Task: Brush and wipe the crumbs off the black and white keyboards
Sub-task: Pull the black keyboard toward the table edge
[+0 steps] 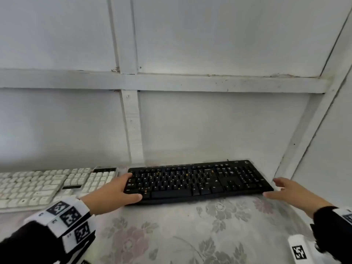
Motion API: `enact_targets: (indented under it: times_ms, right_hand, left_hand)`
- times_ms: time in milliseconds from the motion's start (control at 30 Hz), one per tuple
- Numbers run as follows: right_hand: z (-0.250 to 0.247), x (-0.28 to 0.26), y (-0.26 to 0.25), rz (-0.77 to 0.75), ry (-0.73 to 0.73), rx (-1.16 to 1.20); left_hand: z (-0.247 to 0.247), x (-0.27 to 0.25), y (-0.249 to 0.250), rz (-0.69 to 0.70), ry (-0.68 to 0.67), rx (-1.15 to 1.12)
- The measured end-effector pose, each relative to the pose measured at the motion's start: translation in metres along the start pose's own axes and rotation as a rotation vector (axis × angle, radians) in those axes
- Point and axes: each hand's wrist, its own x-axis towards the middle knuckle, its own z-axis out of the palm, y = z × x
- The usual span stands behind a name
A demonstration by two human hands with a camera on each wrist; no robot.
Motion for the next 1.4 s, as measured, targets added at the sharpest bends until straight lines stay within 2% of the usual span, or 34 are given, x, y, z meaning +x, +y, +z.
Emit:
enact_targets:
  times_ms: [167,367,633,800,1033,1267,1400]
  right_hand:
    - [-0.001,0.012,-0.008,-0.053,-0.157,0.011]
    - [0.004,0.022,-0.009,-0.109,-0.135,0.002]
    - [0.002,0.017,-0.010,-0.099,-0.142,-0.025]
    - [-0.001,0.005,-0.005,-0.087,-0.163,-0.049]
    - [-0.007,-0.024,0.003,-0.062,-0.287,-0.056]
    - [-0.007,-0.055,0.017,-0.046,-0.302,-0.070]
    - [-0.005,-0.072,0.023,-0.088,-0.300,-0.080]
  left_hand:
    - [0.003,0.017,-0.001,-0.110,-0.076,-0.070]
    - [0.010,0.029,-0.013,-0.165,-0.083,-0.109]
    - [0.010,0.026,-0.017,-0.131,-0.074,-0.081]
    - [0.011,0.012,-0.016,-0.159,-0.083,-0.054]
    - [0.017,-0.013,-0.020,-0.147,-0.068,-0.020]
    - [0.022,-0.043,-0.035,-0.178,-0.062,0.022]
    - [0.024,-0.062,-0.039,-0.170,-0.049,0.032]
